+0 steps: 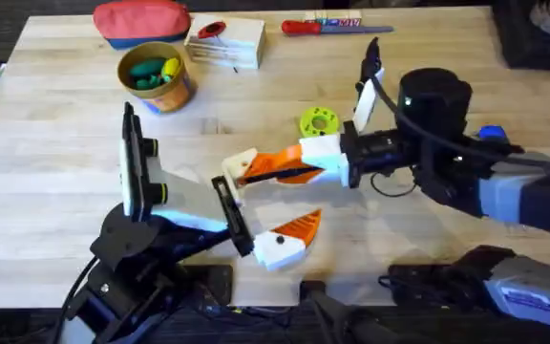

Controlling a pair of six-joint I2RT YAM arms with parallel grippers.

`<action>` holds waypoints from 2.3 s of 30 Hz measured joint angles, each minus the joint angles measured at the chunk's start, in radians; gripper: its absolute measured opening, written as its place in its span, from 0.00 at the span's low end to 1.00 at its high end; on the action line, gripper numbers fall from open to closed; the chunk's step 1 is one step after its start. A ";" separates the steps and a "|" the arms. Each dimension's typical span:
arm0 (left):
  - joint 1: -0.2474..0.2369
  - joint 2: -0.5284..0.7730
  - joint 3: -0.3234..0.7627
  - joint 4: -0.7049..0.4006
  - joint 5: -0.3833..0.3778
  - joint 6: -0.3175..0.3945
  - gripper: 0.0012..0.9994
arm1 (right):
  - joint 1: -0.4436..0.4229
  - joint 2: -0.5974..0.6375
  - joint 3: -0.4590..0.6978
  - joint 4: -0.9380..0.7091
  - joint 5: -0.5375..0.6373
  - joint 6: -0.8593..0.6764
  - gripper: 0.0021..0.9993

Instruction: Pick up the gripper from the table and insert it into the empty holder that is missing its gripper. Then pick up a screw, insert it into the mounting hole, and use the screwdriver to tighten it. Finally, clean up the table by picking up the vegetable and placing it into the bucket.

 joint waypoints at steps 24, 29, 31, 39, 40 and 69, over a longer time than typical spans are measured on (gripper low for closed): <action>0.034 0.000 0.000 -0.003 -0.141 0.001 0.99 | 0.046 0.281 0.239 0.003 -0.005 -0.056 0.00; 0.034 0.000 0.000 -0.002 -0.138 0.003 0.99 | 0.038 0.281 0.239 0.000 -0.029 -0.084 0.00; 0.033 0.000 0.000 -0.002 -0.134 0.007 0.99 | 0.032 0.283 0.239 -0.002 -0.045 -0.092 0.00; 0.023 0.000 0.000 -0.001 -0.114 0.015 0.99 | 0.010 0.290 0.239 -0.002 -0.113 -0.118 0.20; 0.019 0.000 0.000 0.000 -0.092 0.017 0.99 | 0.010 0.290 0.239 0.002 -0.121 -0.120 0.26; -0.003 0.000 0.000 0.001 0.004 0.025 0.99 | -0.271 0.295 0.505 -0.298 0.068 -0.610 0.99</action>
